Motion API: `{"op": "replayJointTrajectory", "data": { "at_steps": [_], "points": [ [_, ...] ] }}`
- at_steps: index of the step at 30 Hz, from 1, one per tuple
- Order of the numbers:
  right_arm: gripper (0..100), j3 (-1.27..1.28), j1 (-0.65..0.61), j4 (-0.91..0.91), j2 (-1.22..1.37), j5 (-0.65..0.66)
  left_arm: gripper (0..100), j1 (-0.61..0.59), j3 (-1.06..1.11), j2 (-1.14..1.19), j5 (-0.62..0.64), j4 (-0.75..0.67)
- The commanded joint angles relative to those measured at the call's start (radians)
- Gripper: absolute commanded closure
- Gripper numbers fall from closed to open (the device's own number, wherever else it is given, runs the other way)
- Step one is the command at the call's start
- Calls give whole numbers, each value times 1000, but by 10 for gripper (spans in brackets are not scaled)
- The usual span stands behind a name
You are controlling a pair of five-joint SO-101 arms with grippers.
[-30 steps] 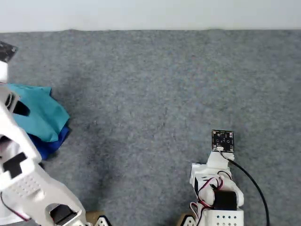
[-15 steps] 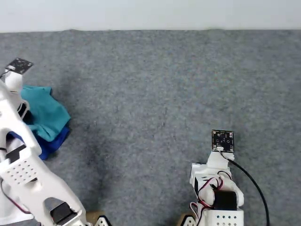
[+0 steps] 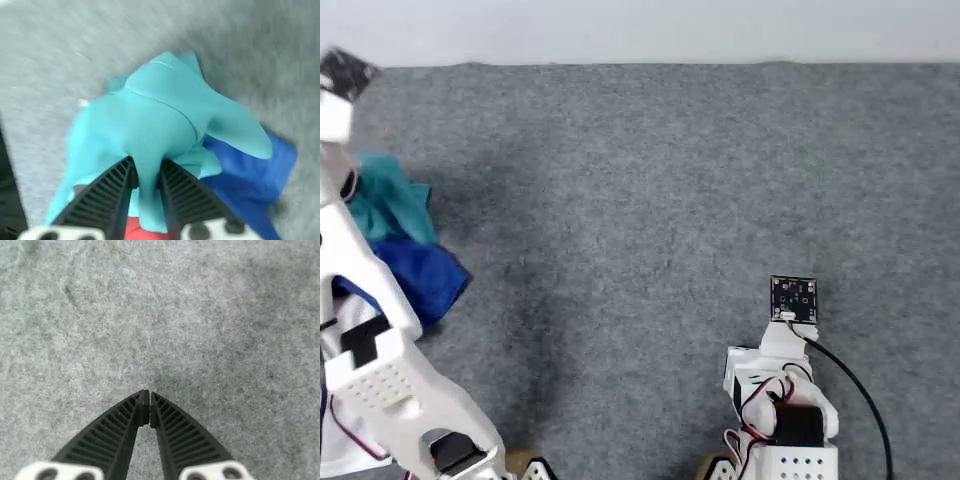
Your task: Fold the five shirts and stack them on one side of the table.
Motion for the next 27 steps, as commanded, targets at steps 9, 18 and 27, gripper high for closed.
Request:
{"op": "replayJointTrajectory", "data": {
  "at_steps": [9,18,27],
  "points": [
    [990,14,-7,2,-8,3,987,201,-355,-114,379,-117],
    [990,14,-7,2,-8,3,986,537,-559,-114,457,-37],
    [990,14,-7,2,-8,3,986,838,-550,-106,457,31]
  ]
}}
